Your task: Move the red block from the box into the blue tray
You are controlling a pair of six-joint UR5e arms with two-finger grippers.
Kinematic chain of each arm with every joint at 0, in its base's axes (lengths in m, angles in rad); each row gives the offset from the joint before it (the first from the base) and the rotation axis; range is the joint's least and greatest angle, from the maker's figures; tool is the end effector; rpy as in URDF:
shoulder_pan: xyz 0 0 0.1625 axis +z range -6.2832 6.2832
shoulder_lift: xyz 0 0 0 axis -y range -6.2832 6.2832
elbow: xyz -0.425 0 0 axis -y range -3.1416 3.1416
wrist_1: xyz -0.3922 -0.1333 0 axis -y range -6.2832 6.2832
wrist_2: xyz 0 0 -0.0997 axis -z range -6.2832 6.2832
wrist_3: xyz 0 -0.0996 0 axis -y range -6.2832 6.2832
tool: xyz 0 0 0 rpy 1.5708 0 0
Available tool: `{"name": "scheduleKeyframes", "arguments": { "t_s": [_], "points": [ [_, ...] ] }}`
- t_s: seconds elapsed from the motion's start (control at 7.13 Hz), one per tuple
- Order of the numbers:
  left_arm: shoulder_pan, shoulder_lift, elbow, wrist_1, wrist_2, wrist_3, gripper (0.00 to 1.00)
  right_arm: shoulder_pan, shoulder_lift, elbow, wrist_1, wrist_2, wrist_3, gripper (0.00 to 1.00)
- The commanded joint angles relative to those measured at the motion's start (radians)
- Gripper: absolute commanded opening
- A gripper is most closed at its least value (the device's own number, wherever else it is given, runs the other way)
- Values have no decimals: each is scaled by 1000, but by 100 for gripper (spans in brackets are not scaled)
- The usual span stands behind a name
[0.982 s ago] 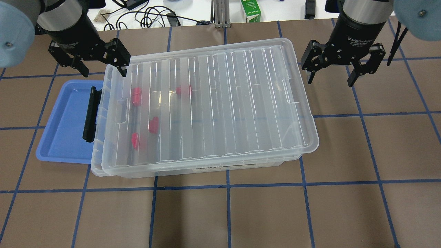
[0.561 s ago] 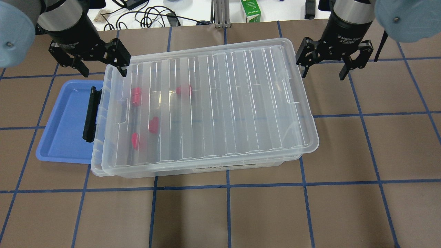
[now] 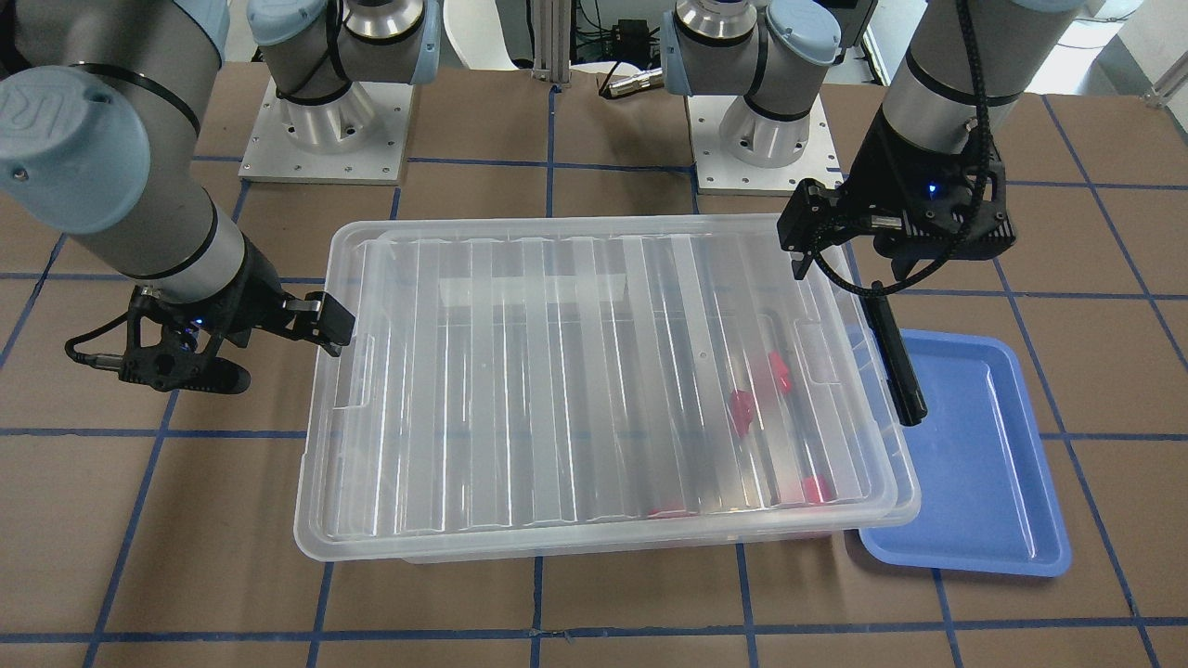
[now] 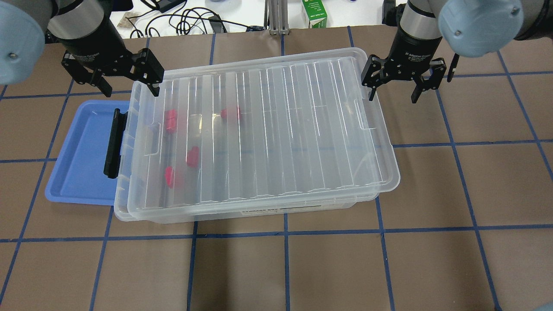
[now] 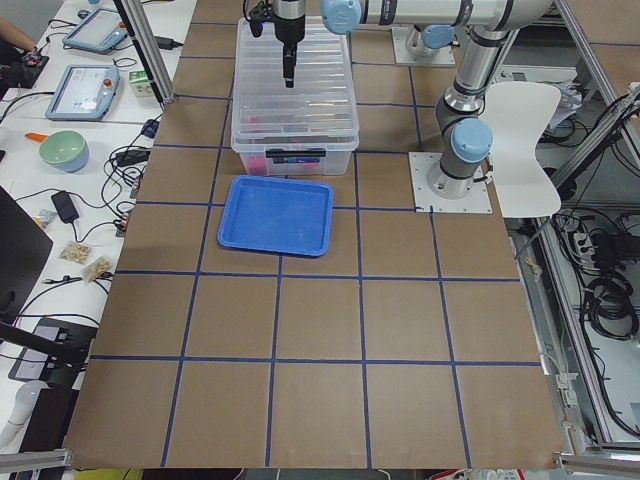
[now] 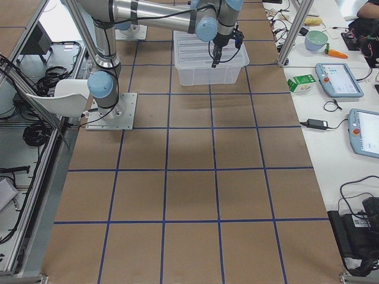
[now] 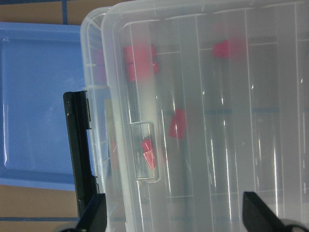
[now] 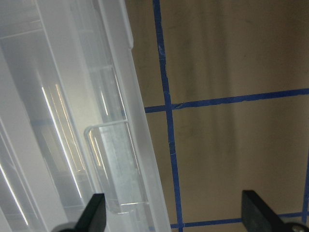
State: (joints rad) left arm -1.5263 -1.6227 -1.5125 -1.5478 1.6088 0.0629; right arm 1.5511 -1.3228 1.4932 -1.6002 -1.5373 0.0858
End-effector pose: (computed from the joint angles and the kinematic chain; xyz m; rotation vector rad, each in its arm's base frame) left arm -0.1064 -0.5221 0.4929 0.0277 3.1017 -0.0424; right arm 0.1253 -0.5781 0.3954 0.1674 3.1005 0.2209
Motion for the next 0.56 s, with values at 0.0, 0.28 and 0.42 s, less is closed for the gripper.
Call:
{"name": "scheduleKeyframes", "arguments": {
  "t_s": [0.0, 0.28, 0.42],
  "points": [
    [0, 0, 0, 0, 0, 0, 100, 0, 37, 2, -20, -6, -15, 100],
    [0, 0, 0, 0, -1, 0, 100, -3, 71, 2, -47, -32, -29, 100],
    [0, 1, 0, 0, -1, 0, 100, -5, 80, 2, -47, -32, -37, 100]
  ]
}}
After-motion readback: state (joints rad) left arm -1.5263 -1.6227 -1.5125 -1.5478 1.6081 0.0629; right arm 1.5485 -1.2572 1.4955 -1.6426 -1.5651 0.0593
